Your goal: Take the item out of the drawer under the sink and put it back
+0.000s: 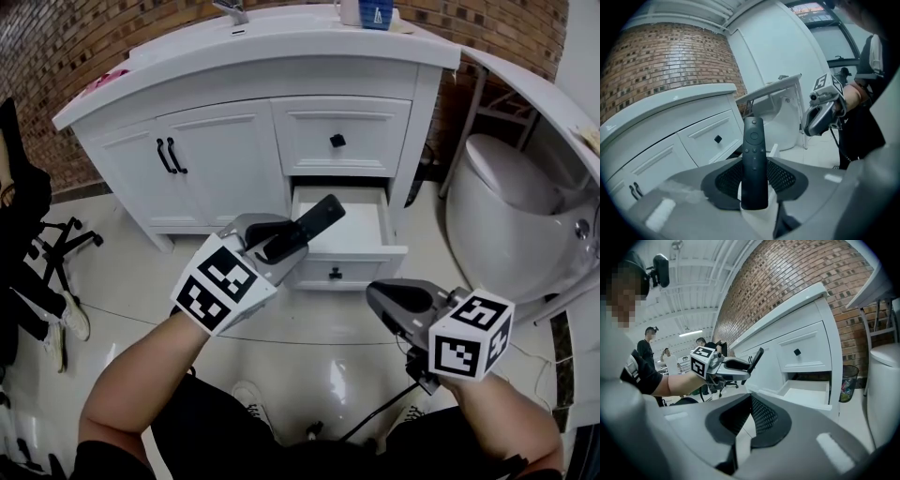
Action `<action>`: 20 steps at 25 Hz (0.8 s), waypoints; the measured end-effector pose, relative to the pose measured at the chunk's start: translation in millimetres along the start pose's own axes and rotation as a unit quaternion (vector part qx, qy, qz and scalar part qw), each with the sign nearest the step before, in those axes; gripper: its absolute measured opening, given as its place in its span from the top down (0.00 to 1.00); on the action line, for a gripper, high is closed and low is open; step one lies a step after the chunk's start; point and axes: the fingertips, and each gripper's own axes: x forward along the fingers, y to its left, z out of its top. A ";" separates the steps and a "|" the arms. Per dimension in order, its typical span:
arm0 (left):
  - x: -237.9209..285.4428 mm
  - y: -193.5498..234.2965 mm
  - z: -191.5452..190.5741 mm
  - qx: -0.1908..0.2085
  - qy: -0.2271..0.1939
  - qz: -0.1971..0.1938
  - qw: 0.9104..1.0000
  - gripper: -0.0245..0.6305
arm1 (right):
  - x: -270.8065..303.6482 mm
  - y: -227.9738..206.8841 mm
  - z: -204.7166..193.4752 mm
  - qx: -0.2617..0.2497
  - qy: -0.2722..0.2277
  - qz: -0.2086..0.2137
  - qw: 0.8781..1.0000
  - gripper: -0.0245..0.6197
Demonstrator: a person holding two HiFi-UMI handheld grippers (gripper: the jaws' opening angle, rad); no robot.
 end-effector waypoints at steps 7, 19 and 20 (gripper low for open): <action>44.8 14.6 -5.7 0.052 0.042 -0.002 0.998 0.71 | 0.2 -2.0 -0.9 0.004 0.001 0.008 1.000 0.96; 133.1 37.8 -24.0 0.131 0.124 -0.056 0.982 0.71 | 7.2 -13.2 -5.7 0.010 0.011 0.017 1.000 0.96; 141.0 38.7 -26.5 0.137 0.129 -0.061 0.980 0.71 | 7.0 -12.9 -4.8 0.011 0.009 0.018 1.000 0.96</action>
